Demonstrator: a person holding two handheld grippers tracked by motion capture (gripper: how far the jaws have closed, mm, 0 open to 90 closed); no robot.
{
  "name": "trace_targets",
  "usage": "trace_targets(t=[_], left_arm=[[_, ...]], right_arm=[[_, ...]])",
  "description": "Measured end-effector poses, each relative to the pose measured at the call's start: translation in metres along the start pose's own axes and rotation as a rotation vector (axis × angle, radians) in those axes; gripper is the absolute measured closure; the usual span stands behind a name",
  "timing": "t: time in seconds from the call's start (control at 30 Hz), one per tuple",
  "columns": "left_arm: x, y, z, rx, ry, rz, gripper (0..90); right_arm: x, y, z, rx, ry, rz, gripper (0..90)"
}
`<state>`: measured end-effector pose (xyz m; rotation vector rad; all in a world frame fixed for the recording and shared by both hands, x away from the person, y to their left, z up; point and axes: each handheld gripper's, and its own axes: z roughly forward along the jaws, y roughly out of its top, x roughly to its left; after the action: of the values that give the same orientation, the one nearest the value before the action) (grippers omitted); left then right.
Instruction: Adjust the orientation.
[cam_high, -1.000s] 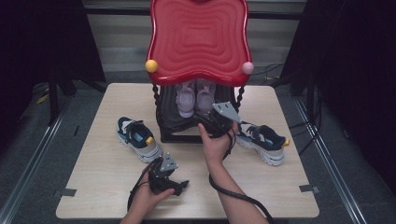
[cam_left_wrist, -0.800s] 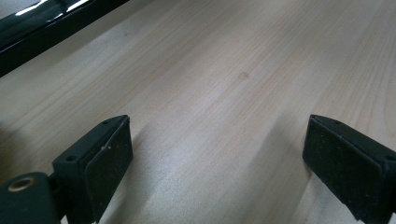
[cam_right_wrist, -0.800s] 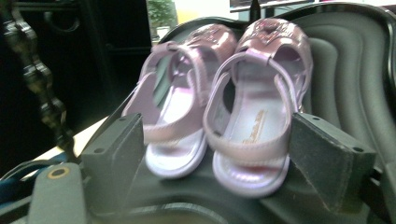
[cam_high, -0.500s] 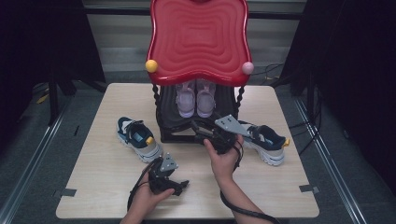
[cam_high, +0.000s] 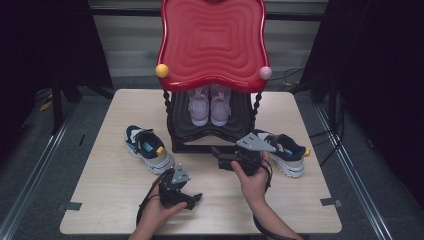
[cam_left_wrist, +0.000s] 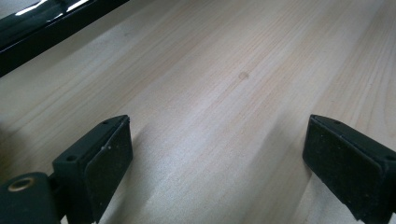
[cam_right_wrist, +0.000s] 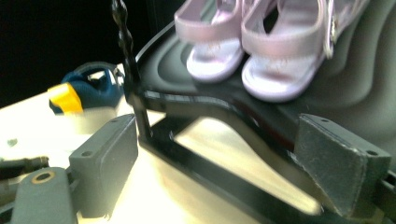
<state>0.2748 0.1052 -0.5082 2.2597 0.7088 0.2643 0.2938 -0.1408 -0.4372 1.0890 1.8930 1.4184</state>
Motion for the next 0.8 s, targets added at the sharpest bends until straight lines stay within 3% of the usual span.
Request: trace_targets(t=[0.57, 0.8], left_arm=[[0.0, 0.0, 0.0, 0.0, 0.0, 0.0, 8.0], [0.0, 0.0, 0.0, 0.0, 0.0, 0.001, 8.0]], right_arm=[[-0.006, -0.038, -0.017, 0.134, 0.087, -0.048, 13.6], [-0.012, -0.051, -0.023, 0.159, 0.111, -0.039, 13.8]])
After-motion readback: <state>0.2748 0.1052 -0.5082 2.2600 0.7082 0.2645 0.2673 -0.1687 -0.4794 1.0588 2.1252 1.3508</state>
